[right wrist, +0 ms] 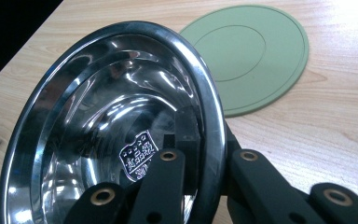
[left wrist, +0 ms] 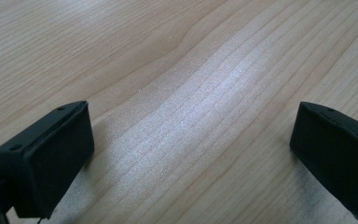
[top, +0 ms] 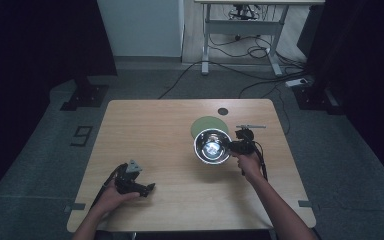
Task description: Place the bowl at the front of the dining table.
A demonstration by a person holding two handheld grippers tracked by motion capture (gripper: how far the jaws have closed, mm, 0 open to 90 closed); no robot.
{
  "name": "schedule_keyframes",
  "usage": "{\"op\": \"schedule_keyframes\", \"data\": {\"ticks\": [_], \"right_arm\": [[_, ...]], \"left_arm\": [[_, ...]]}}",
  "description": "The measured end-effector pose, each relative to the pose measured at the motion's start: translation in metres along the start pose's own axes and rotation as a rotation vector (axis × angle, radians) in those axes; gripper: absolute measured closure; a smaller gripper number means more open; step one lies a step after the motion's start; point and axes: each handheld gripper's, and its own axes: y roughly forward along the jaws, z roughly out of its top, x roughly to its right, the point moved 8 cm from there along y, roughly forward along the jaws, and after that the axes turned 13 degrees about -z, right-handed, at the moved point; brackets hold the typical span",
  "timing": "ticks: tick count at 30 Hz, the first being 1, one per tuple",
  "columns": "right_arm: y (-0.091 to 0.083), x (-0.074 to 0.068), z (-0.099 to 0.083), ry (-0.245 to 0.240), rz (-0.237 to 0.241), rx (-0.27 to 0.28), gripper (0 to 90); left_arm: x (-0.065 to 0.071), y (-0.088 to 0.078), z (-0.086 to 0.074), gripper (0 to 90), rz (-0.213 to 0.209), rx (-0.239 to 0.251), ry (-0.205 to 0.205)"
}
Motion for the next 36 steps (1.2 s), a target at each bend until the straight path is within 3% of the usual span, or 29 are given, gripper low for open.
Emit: {"op": "schedule_keyframes", "data": {"ticks": [21, 36], "right_arm": [[0.006, -0.008, 0.019, 0.000, 0.002, 0.011, 86.6], [0.012, -0.006, 0.030, 0.005, -0.018, 0.015, 86.5]], "left_arm": [[0.000, 0.000, 0.000, 0.0, 0.000, 0.000, 0.000], [0.000, 0.000, 0.000, 0.0, 0.000, 0.001, 0.000]]}}
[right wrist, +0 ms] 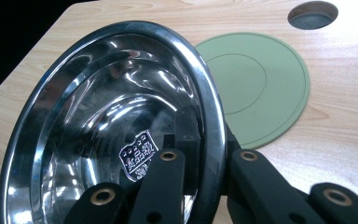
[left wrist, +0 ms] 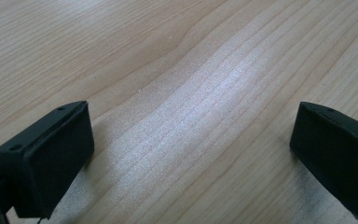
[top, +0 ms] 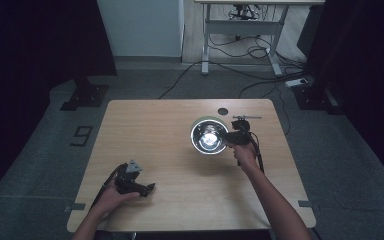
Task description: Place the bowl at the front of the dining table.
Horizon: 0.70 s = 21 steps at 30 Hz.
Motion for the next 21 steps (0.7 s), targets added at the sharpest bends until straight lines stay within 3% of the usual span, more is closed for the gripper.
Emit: {"op": "schedule_keyframes", "data": {"ticks": [21], "right_arm": [[0.007, 0.003, 0.014, 0.012, -0.021, 0.007, 86.5]], "left_arm": [[0.000, 0.000, 0.000, 0.0, 0.000, 0.000, 0.000]]}}
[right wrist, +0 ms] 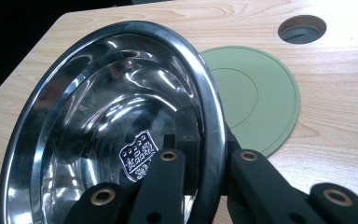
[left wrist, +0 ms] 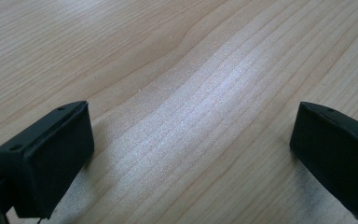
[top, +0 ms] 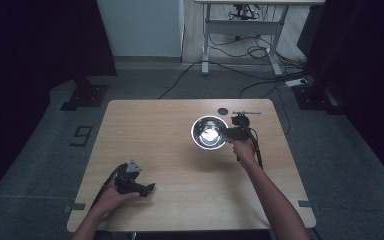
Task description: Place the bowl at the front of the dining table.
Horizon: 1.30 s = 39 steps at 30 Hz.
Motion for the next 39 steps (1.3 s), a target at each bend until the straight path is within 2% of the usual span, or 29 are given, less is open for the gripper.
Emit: {"op": "schedule_keyframes", "data": {"ticks": [16, 23, 30, 39], "right_arm": [[0.018, 0.009, 0.009, 0.033, -0.028, -0.008, 86.5], [0.028, 0.012, 0.007, 0.049, -0.040, -0.024, 86.6], [0.035, 0.014, 0.005, 0.040, -0.040, -0.025, 86.5], [0.045, 0.016, 0.003, 0.052, -0.047, -0.036, 86.5]], "left_arm": [[0.000, 0.000, 0.000, 0.0, 0.000, 0.000, 0.000], [0.000, 0.000, 0.000, 0.0, 0.000, 0.000, 0.000], [0.000, 0.000, 0.000, 0.0, 0.000, 0.000, 0.000], [0.000, 0.000, 0.000, 0.0, 0.000, 0.000, 0.000]]}}
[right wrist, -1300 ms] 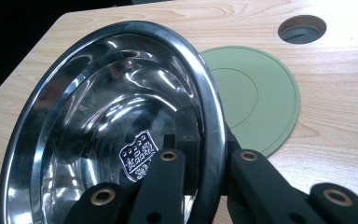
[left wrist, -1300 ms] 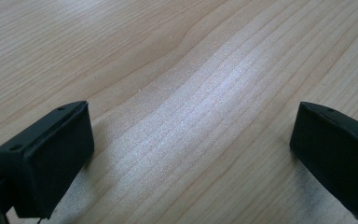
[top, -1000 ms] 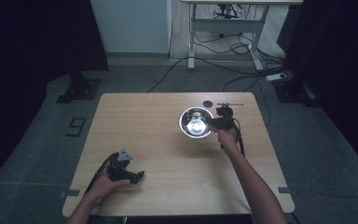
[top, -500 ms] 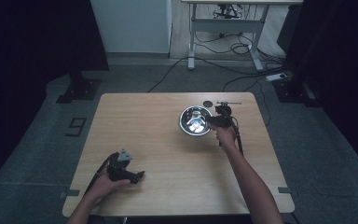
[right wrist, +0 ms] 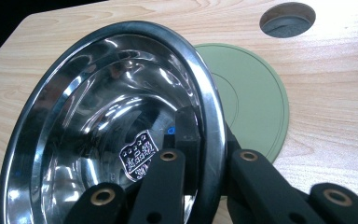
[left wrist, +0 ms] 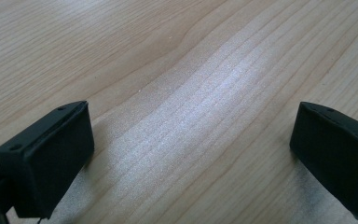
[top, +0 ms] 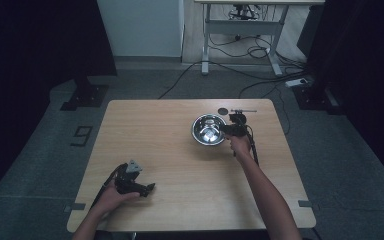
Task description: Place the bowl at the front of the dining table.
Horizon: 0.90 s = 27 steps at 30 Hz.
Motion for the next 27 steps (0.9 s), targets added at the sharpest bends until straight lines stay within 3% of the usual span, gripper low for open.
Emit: {"op": "schedule_keyframes", "data": {"ticks": [20, 27], "right_arm": [[0.013, -0.008, 0.017, 0.000, -0.010, -0.001, 86.5], [0.024, -0.003, 0.016, 0.008, -0.025, -0.010, 86.5]], "left_arm": [[0.000, 0.000, 0.000, 0.0, 0.000, 0.000, 0.000], [0.000, 0.000, 0.000, 0.0, 0.000, 0.000, 0.000]]}}
